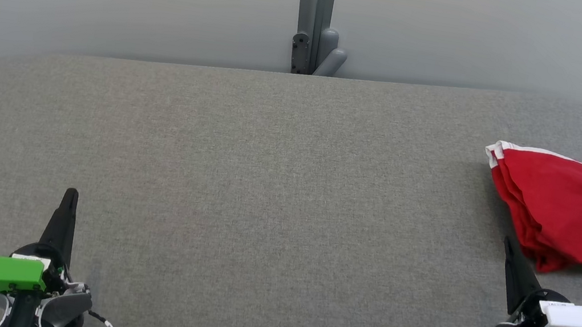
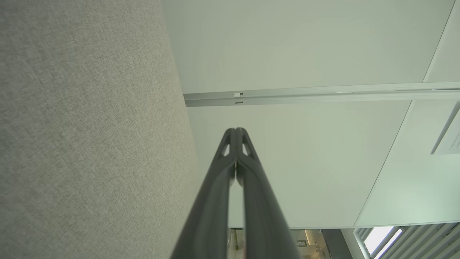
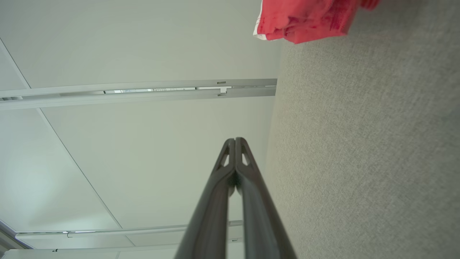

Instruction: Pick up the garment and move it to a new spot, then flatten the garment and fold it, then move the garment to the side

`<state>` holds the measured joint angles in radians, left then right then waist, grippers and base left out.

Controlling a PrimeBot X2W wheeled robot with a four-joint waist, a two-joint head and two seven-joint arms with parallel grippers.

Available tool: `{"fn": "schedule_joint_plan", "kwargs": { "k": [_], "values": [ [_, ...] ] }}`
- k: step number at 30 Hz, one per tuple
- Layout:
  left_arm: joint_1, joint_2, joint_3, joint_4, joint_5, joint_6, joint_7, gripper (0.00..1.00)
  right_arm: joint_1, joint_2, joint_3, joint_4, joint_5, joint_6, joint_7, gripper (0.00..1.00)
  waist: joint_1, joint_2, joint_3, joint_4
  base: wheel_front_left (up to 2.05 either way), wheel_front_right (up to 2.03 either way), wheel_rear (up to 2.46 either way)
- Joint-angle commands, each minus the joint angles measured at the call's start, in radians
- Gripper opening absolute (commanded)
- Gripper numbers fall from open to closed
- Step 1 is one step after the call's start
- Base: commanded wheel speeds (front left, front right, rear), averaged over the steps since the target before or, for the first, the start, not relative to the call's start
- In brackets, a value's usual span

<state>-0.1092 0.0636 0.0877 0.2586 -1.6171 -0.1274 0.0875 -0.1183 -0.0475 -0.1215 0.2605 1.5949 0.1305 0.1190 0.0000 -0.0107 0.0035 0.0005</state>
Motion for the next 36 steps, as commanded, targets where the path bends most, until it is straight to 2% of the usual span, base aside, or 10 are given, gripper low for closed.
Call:
{"fn": "schedule_joint_plan", "kwargs": {
  "k": [1,36],
  "values": [
    [-0.018,0.003,0.003,-0.005,-0.013,-0.006,0.006,0.0,-0.013,-0.005,0.0,0.002,0.018,0.0,0.007,0.0,0.0,0.0107,0.0,0.0,0.0,0.0,0.0],
    [-0.017,-0.003,0.013,-0.005,-0.003,-0.006,0.013,0.0,-0.01,-0.005,0.0,0.002,0.018,0.0,0.006,0.0,0.0,0.0107,0.0,0.0,0.0,0.0,0.0]
  ]
}}
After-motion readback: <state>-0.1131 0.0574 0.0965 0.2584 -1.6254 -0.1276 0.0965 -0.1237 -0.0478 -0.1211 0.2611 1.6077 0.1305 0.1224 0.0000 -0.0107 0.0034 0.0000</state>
